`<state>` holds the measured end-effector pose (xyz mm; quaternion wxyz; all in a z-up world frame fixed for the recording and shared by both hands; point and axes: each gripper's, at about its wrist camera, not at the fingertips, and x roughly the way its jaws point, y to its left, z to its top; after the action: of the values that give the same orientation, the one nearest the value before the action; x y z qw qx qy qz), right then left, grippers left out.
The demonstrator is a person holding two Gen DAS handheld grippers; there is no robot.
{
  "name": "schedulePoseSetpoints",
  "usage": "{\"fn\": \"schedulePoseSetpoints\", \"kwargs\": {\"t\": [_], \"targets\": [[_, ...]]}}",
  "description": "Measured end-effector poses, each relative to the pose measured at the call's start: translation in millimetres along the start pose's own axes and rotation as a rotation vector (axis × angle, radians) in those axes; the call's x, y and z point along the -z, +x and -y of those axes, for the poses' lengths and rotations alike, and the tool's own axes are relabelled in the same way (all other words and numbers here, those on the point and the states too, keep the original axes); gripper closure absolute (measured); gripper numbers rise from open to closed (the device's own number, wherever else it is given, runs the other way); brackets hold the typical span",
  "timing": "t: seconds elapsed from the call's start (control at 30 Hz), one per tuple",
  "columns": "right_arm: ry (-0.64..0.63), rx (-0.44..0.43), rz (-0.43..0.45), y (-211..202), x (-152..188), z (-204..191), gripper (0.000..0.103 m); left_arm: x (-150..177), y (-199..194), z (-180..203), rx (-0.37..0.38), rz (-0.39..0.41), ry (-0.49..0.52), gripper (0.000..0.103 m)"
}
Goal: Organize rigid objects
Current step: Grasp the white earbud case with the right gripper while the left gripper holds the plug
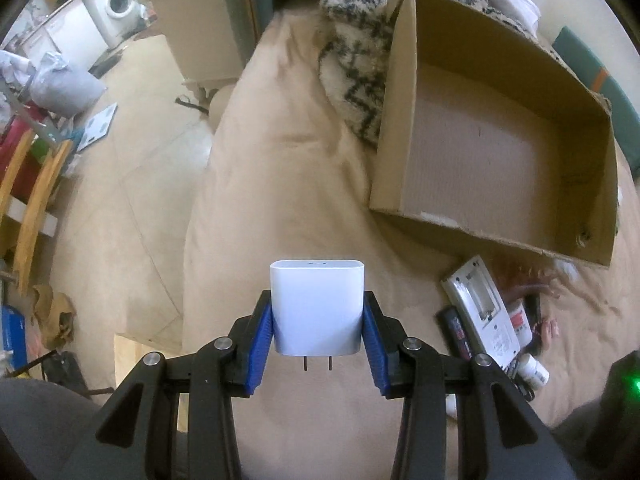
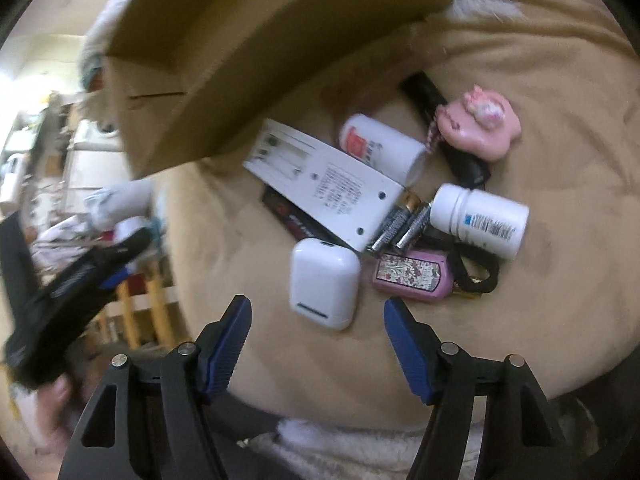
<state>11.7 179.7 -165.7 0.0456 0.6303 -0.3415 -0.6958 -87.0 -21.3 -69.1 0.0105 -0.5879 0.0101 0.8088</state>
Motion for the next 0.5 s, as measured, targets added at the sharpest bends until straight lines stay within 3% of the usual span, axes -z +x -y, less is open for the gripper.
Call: {"fn": "schedulePoseSetpoints", "kwargs": {"t": [0.1, 0.23, 0.33, 0.43, 0.5], "targets": [[-0.002, 0.044, 0.006, 10, 4, -11, 0.032, -4, 1, -3, 0.004, 0.01, -0.014, 0.065], [-0.032, 0.102, 0.027, 20, 11, -29, 0.034, -2, 2, -7, 0.082, -0.023, -0.048, 0.065], [-0.059, 0.161, 0.043, 26, 14, -38, 0.035, -1, -2, -6, 0.093, -0.012, -0.045, 0.065], [-0.068, 0.215, 0.061, 29, 15, -43, 0.052, -1, -4, -3, 0.091, 0.001, -0.033, 0.065], [-0.081, 0.223, 0.071, 27, 17, -46, 0.056, 0, -2, -2, 0.092, -0.007, -0.03, 0.065]]}}
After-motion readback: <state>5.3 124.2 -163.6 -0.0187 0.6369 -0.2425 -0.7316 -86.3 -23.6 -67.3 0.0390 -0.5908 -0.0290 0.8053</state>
